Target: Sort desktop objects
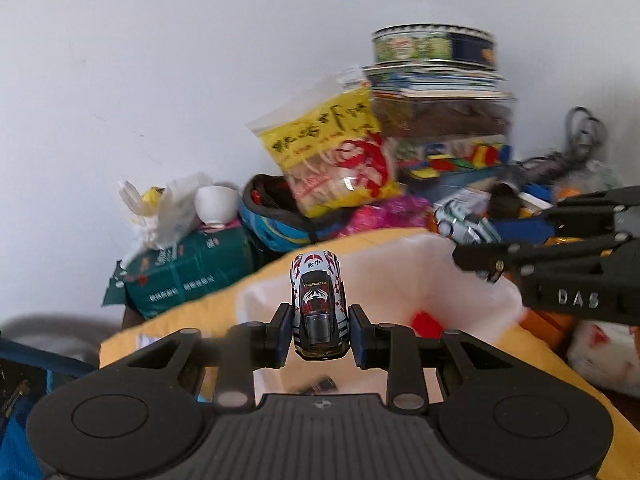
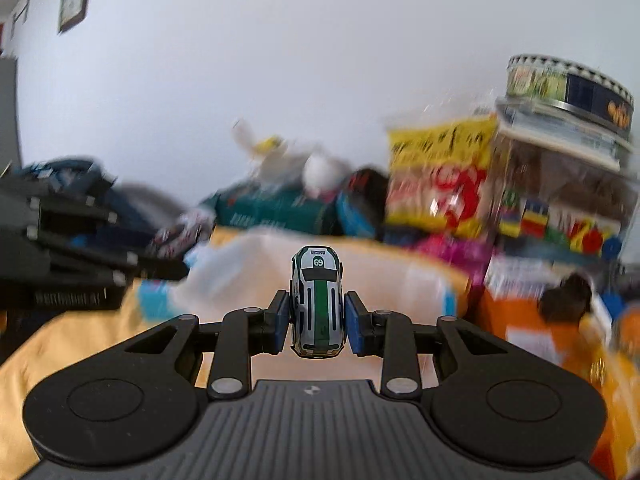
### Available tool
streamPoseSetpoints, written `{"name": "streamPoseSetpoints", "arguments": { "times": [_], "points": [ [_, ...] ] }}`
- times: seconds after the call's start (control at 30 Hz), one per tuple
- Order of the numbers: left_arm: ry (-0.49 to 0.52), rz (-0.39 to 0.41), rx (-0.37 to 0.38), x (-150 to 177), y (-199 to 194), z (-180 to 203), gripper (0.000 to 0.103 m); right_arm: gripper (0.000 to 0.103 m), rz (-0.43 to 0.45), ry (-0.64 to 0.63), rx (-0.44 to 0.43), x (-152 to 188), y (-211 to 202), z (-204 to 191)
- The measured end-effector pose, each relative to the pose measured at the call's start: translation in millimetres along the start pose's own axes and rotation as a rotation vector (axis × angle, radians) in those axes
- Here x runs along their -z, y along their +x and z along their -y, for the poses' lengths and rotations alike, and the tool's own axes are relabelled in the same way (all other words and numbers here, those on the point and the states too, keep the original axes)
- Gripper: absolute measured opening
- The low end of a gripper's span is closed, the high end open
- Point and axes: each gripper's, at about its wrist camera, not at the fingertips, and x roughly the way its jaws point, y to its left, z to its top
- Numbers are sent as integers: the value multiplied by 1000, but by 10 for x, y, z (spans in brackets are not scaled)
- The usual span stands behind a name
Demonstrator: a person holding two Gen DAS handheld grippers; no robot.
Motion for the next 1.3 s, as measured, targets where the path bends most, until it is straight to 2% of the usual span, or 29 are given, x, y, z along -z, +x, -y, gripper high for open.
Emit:
{"name": "streamPoseSetpoints", "arguments": {
  "times": [0.1, 0.13, 0.17, 0.2, 0.23, 0.3, 0.57, 0.83, 1.07, 1.17, 1.3],
  "points": [
    [-16, -41, -29, -93, 315, -40, 34, 33, -5, 35, 29, -205, 277, 62],
    [-27, -55, -31, -93, 380, -55, 36, 33, -11, 47, 41, -242, 368, 75],
    [-47, -75, -23, -86, 442, -72, 43, 36, -20, 55, 50, -254, 448, 85],
    [-68, -81, -9, -64, 447, -82, 48, 38, -36, 56, 56, -261, 521, 90],
    [-88, -71, 14, -24, 419, -88, 49, 45, -51, 59, 57, -252, 571, 101],
    [-90, -60, 34, 52, 344, -60, 50, 45, -52, 72, 48, -197, 567, 101],
    [-35, -60, 102, 483, -175, 85, 51, 45, -50, 43, -25, 140, 175, -45],
    [-54, -175, 161, 1163, -533, 312, 55, 46, -125, 2, -86, 623, -265, -226],
    [-105, -300, 175, 1620, -649, 455, 56, 48, -254, 1, -98, 1113, -481, -411],
    [-93, -303, 165, 1770, -721, 506, 56, 50, -286, 11, -83, 1263, -614, -490],
    [-8, -293, 136, 1884, -837, 627, 56, 56, -280, -15, -61, 1452, -742, -605]
  ]
}}
